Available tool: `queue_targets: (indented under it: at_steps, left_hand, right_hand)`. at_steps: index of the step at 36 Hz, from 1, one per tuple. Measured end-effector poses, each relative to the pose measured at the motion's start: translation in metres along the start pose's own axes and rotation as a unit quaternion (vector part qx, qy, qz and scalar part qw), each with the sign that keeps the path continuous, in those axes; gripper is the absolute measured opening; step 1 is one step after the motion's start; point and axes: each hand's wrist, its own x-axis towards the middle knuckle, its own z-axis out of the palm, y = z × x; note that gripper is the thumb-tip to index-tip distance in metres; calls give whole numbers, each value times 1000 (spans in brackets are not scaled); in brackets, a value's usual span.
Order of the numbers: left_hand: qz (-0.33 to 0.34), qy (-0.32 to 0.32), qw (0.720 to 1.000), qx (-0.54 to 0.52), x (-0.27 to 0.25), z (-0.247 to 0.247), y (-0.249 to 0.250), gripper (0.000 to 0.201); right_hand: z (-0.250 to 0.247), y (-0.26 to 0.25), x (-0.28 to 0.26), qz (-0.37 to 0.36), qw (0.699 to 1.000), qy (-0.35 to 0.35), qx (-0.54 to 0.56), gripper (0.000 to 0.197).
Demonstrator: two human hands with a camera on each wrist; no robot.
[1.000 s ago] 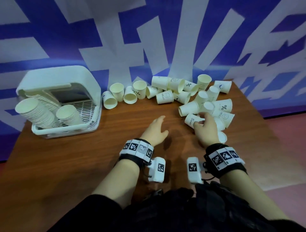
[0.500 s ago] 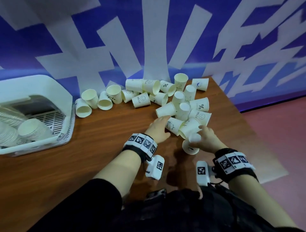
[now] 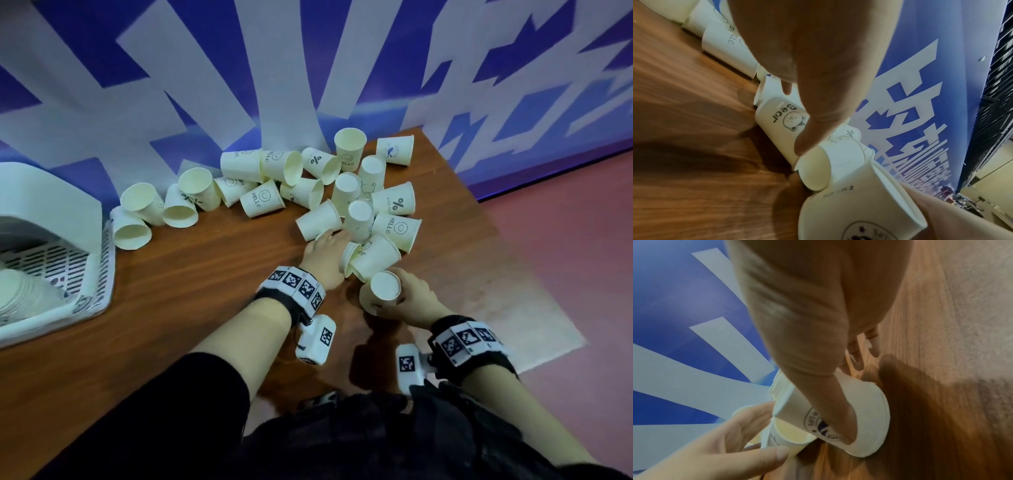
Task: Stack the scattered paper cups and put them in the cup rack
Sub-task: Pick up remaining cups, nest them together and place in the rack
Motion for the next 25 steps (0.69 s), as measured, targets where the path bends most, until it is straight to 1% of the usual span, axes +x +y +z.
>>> queue_targets:
  at_steps: [1, 3, 7, 8, 9, 11, 12, 15, 17, 20, 25]
  left_hand:
    - [-5, -5, 1000, 1, 0, 1, 0, 78]
    - [-8, -12, 1000, 8, -1, 3, 0, 76]
    - [-22, 17, 998, 48, -1, 7, -3, 74]
    - [-29, 20, 998, 56, -2, 8, -4, 74]
    - [-37, 18, 997, 66, -2, 8, -5, 74]
    - [-53, 7, 995, 88, -5, 11, -7, 75]
    - [-57, 3, 994, 97, -7, 13, -9, 73]
    - [-67, -7, 992, 107, -12, 17, -13, 66]
    - [-73, -11, 991, 108, -16, 18, -16, 68]
    - [-90, -15, 992, 92, -24, 18, -22, 72]
    - [-139, -25, 989, 41, -41, 10, -38, 76]
  right_hand:
    - [0, -1, 0, -1, 1000, -1, -8, 96]
    - [3, 0, 2, 2, 1000, -5, -6, 101]
    - [3, -2, 3, 18, 1000, -4, 19, 106]
    - [2, -5, 2, 20, 1000, -6, 22, 105]
    - [1, -7, 2, 19, 999, -7, 26, 99]
    - [0, -9, 2, 22, 999, -17, 37, 82]
    - [1, -8, 2, 24, 999, -22, 44, 79]
    - [7, -2, 5, 36, 996, -46, 64, 84]
    - [9, -7, 1, 31, 995, -62, 72, 77]
    - [12, -12, -4, 19, 991, -87, 103, 62]
    - [20, -23, -5, -3, 990, -97, 99, 61]
